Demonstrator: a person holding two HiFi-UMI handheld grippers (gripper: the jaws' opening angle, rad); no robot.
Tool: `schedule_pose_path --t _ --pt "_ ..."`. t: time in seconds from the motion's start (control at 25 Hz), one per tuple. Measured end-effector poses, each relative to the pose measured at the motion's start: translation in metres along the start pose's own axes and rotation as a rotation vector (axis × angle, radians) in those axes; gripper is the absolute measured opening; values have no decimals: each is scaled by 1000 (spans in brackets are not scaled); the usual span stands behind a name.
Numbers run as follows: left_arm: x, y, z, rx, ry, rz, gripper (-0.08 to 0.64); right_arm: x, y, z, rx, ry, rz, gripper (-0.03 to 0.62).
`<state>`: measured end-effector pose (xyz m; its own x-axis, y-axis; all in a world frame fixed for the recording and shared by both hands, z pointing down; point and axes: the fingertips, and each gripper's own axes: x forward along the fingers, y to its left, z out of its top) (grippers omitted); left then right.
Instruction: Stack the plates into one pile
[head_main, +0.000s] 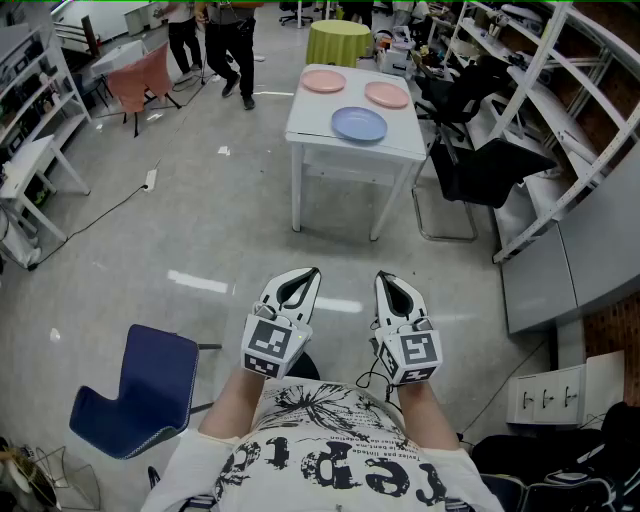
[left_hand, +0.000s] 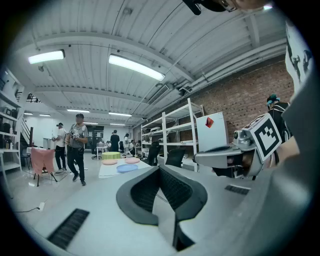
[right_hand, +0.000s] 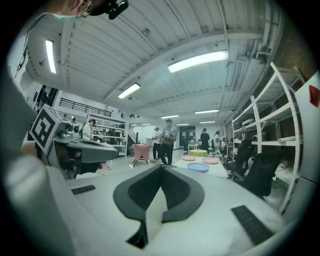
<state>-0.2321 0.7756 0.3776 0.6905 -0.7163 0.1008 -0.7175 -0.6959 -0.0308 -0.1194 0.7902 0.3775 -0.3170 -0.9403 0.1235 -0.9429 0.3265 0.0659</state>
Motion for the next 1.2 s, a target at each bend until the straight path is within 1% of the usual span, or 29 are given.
schedule_pose_path --t 0.36,0.56,0.76,0.96,1.12,1.2 --pt "-3 8 2 5 2 12 10 -2 7 -4 -7 10 -6 -2" --pt "9 0 2 -1 4 13 10 -3 -10 -6 11 2 -24 0" --pt "21 -1 -5 -9 20 17 11 -2 -18 -10 -23 0 -30 0" --pt "47 6 -10 -13 41 15 11 15 -39 -18 2 6 -40 0" --pt "71 26 -15 -13 60 12 11 42 -53 -22 -68 33 -86 0" --pt "88 40 -15 -13 67 9 11 61 -62 -19 -67 31 -96 0"
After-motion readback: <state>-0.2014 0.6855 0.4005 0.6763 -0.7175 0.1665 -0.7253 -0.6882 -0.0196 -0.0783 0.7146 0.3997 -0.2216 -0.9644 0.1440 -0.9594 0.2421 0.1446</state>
